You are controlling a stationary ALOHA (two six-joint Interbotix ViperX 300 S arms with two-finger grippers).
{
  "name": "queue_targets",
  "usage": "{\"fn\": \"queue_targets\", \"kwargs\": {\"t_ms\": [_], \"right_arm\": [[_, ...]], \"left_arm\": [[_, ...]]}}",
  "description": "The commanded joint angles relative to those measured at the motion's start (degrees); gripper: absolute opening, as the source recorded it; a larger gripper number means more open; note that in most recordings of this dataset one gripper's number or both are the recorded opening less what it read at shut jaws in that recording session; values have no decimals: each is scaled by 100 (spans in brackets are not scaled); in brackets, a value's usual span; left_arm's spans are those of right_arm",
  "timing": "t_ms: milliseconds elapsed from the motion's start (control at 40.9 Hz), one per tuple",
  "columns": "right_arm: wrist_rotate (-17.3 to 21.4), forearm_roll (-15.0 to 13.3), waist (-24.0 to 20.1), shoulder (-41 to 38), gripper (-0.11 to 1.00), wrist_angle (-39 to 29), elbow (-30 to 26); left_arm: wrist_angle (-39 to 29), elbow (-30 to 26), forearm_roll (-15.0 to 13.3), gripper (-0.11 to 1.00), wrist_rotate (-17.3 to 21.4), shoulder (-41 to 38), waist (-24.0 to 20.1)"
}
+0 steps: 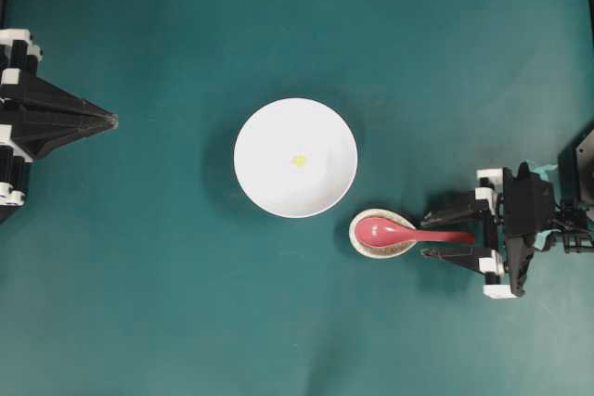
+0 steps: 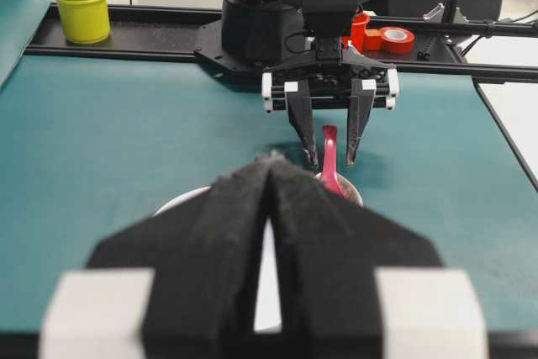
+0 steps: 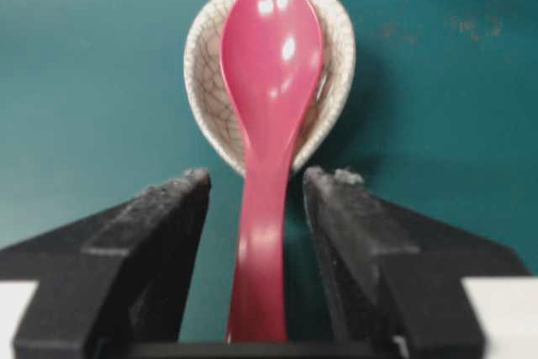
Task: Scoop the yellow hexagonal prism block from the bowl with a spoon using the right arm.
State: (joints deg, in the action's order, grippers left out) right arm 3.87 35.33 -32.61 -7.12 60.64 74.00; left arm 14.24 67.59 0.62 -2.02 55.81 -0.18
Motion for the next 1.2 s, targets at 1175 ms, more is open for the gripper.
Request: {"fn": "queue_targets", "kwargs": {"t_ms": [1175], "right_arm": [[-105, 0, 598, 1564, 24, -940, -220]], "left_arm": [[18, -158, 9, -1, -105, -53, 18]]}}
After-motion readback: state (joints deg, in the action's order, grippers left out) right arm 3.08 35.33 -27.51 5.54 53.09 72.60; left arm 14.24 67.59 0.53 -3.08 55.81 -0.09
